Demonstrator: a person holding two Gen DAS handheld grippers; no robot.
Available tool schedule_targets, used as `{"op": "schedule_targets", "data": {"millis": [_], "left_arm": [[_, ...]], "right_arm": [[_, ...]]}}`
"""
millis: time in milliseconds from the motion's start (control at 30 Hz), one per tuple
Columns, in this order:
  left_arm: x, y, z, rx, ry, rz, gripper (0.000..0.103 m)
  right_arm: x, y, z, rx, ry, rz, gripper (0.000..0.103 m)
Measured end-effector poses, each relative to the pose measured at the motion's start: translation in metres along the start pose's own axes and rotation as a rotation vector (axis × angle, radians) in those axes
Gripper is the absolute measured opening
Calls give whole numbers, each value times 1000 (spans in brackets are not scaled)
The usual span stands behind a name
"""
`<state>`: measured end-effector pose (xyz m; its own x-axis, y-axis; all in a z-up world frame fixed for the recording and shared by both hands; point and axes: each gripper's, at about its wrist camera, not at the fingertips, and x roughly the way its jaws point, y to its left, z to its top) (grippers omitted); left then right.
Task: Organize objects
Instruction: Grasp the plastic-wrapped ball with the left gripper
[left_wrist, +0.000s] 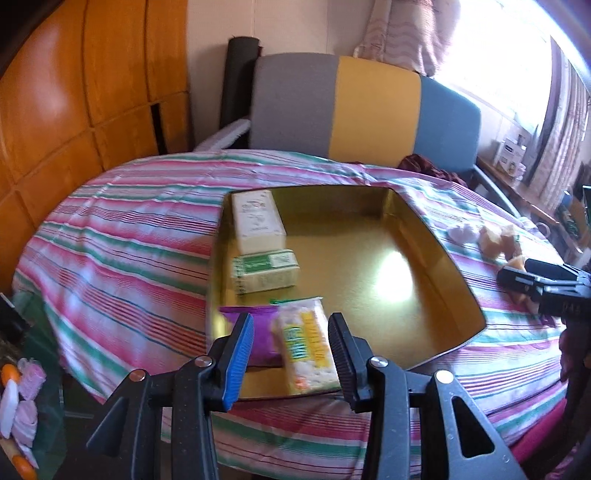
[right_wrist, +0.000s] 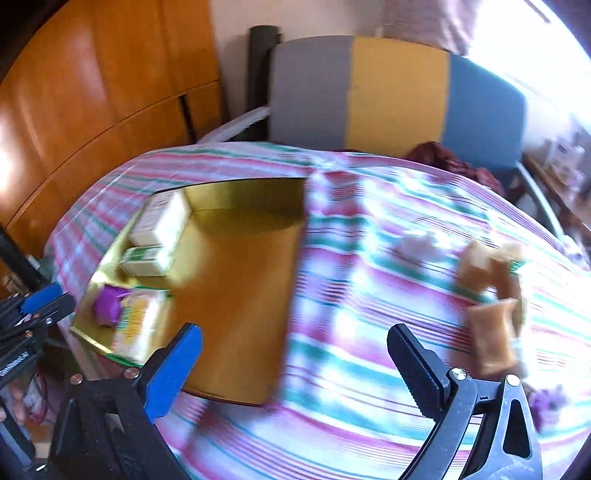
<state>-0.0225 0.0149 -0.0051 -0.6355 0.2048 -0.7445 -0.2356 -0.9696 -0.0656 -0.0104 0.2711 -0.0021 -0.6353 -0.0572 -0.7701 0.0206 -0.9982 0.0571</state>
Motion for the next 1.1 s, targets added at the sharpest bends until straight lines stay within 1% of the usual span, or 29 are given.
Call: {"op": "schedule_targets", "data": {"millis": [167, 400, 500, 533, 567, 600, 667, 700, 733, 767, 833, 967, 1100], "left_arm": [[1, -33, 10, 92, -6, -36, 42], [5, -85, 32, 185, -17, -106, 42], [11, -112, 42, 224, -13, -142, 42], [15, -124, 47, 239, -9, -162, 42], [18, -131, 50, 245, -3, -179, 43], [23, -139, 55, 248, 6, -192, 47], [33, -161, 62, 258, 34, -224, 52], [38, -170, 66, 262, 46, -245, 56], [42, -180, 69, 262, 61, -268, 59], [46, -187, 71, 258, 76, -285, 61], [56, -201, 76, 254, 100, -316, 63], [79, -230, 86, 265, 132, -330, 66], [106, -245, 94, 245, 187, -342, 70]], "right_arm": [[-14, -71, -1, 84, -12, -119, 103], [-31, -189, -10, 314, -52, -294, 103], [-31, -232, -23, 433, -72, -321, 103], [-31, -244, -29, 482, -76, -317, 103], [-31, -257, -36, 551, -81, -293, 103], [-31, -266, -40, 609, -81, -269, 103], [-35, -279, -47, 706, -96, -227, 103], [-37, -282, -49, 725, -101, -224, 103], [-37, -283, -50, 734, -101, -227, 103], [-36, -284, -51, 741, -95, -225, 103], [-35, -283, -52, 754, -82, -204, 103], [-32, -280, -51, 740, -66, -178, 103], [-27, -277, -50, 730, -45, -156, 103]]}}
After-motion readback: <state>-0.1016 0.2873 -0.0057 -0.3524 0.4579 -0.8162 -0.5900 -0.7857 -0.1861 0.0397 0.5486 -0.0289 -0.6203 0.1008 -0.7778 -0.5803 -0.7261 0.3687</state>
